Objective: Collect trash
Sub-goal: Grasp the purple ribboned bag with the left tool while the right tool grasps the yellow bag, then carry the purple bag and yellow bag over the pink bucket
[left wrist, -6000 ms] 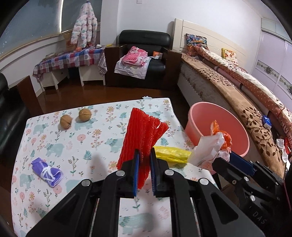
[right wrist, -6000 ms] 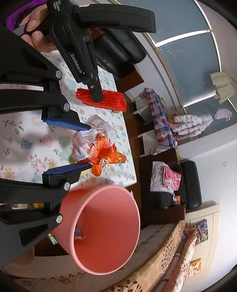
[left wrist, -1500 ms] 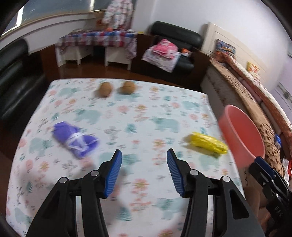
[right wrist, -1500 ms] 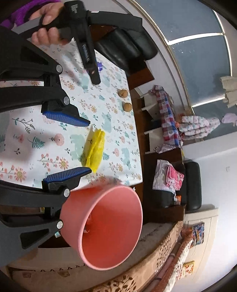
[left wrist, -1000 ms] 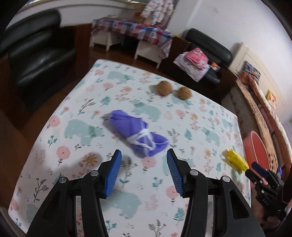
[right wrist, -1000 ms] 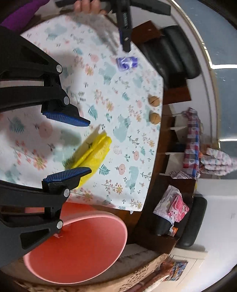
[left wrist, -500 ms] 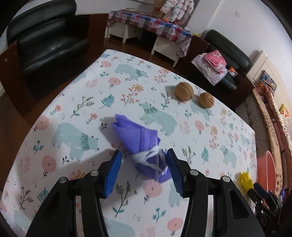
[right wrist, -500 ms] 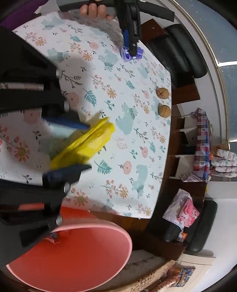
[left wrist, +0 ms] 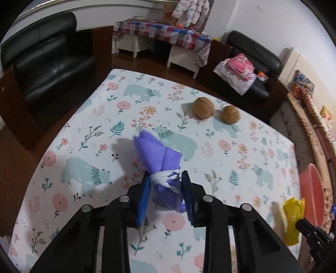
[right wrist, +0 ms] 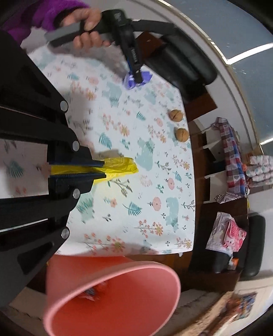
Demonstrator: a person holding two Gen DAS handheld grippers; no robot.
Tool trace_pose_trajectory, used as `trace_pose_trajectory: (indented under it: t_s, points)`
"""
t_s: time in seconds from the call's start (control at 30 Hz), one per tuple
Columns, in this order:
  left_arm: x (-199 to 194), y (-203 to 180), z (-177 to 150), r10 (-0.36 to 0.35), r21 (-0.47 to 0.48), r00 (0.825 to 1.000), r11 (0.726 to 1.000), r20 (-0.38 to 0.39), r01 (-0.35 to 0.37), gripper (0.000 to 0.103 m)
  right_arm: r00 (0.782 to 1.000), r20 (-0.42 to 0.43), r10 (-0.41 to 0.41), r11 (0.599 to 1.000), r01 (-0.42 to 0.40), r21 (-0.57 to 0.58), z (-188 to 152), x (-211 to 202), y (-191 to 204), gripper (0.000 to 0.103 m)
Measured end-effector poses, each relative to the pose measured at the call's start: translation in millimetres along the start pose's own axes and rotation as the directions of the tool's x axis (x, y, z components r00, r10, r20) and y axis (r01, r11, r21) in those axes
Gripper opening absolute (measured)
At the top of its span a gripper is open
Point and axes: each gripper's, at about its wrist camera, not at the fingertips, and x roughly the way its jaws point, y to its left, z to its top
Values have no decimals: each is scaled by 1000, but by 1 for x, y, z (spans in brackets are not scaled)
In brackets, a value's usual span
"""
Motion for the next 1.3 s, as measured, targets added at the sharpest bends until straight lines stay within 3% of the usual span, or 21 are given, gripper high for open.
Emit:
trace_pose_trajectory:
  t_s: [0.2, 0.4, 0.53, 0.63, 0.67, 0.7, 0.97, 1.1, 1.23, 1.3]
  points:
    - [-34, -19, -12, -125, 145, 991, 982, 39, 118, 27, 999, 39, -8, 995, 4, 103, -11, -22, 5, 5]
    - [-62, -44, -43, -224, 332, 974, 920, 9, 209, 27, 999, 33, -14, 991, 9, 133, -25, -35, 8, 5]
    - [-70, -49, -61, -266, 397, 964, 882, -27, 254, 27, 999, 35, 1, 992, -6, 129, -32, -40, 7, 5]
    - [-68, -47, -67, -272, 393, 961, 879, -50, 269, 27, 1000, 27, -12, 993, 9, 114, -33, -37, 10, 13]
    - [-66, -45, -68, -271, 386, 961, 881, -59, 272, 27, 1000, 24, -16, 994, 13, 112, -33, -35, 10, 27]
    - [-64, -44, -69, -272, 377, 960, 884, -67, 277, 27, 1000, 25, -17, 993, 14, 116, -33, -32, 11, 36]
    - [-62, -36, -69, -289, 351, 954, 888, -75, 297, 28, 999, 7, -32, 997, 31, 72, -22, -8, 20, 37]
    - [-58, -33, -68, -292, 337, 953, 892, -79, 302, 28, 997, 6, -78, 995, 78, 57, -18, 3, 23, 36]
    - [-55, -31, -68, -292, 330, 952, 894, -86, 304, 28, 998, -7, -58, 996, 58, 66, -16, 11, 23, 36]
    - [-55, -31, -67, -293, 327, 952, 894, -87, 305, 28, 999, -5, -47, 996, 48, 69, -16, 13, 25, 23]
